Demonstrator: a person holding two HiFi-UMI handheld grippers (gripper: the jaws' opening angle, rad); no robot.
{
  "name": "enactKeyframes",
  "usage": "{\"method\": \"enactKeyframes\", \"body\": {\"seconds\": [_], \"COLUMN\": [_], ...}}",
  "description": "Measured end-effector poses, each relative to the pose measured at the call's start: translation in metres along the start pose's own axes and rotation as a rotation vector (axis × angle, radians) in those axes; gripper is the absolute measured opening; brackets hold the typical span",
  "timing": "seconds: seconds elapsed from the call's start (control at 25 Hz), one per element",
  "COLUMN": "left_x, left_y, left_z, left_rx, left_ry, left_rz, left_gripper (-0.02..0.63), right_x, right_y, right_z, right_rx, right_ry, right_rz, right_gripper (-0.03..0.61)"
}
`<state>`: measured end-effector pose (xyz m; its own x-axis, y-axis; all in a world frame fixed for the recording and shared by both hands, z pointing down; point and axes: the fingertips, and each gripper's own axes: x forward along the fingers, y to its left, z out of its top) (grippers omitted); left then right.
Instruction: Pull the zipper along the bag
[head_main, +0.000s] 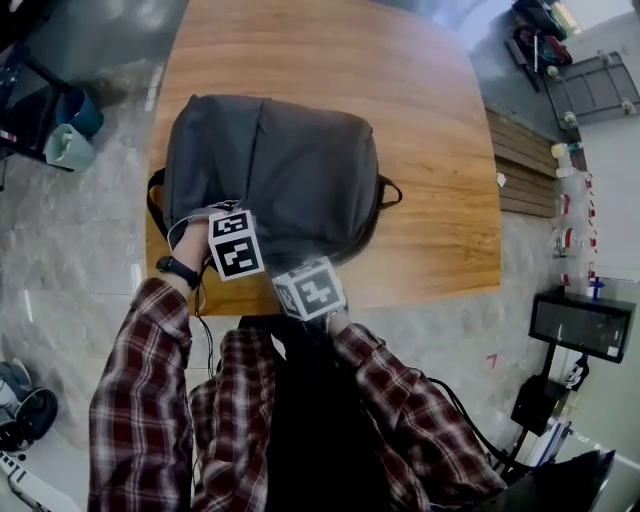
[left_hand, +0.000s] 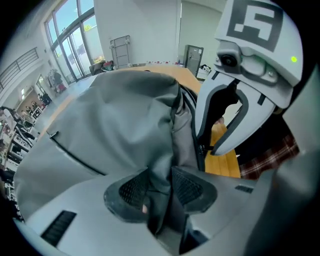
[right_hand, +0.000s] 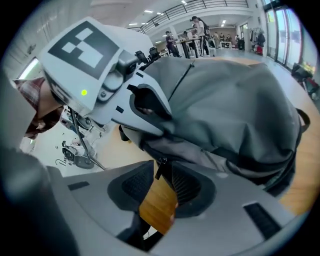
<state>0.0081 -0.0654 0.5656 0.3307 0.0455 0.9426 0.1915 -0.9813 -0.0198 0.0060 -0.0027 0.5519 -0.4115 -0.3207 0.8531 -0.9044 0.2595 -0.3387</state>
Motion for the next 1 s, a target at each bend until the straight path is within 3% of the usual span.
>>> {"method": "enactKeyframes", "body": {"seconds": [0.2,0.48,0.72,0.88,1.0], "left_x": [-0.002,-0.002,-0.002,-0.002,-0.002], "left_y": [0.002,0.003,0.002,0.001,0.000], "left_z": [-0.002,-0.001,-0.001,-0.001,0.000], "left_rx": [-0.002,0.000,0.001,0.015,0.072], "left_ry": [0.001,-0.020,-0.035,-0.046,-0.074], "left_rz": [0.020,0.043,0.044,0.057,0.084], "left_gripper": [0.152,0.152,0.152,0.152,0.146], "right_x": [0.012,0.003,0.008,0.012,0.005], "right_y": [-0.001,0.002,-0.001,0.000,-0.001], "right_z": [-0.010,-0.003,-0.003,-0.013,-0.009], "right_rx": [-0.053,-0.136,0.031,0.029,0.031], "right_ry": [0.086,-0.042,0.004,0.058,-0.003], "right_rz": [-0.099,-0.152,-0.070,-0.071,-0.062], "right_gripper": [0.098,0.029,0.025,0.025,0.020]}}
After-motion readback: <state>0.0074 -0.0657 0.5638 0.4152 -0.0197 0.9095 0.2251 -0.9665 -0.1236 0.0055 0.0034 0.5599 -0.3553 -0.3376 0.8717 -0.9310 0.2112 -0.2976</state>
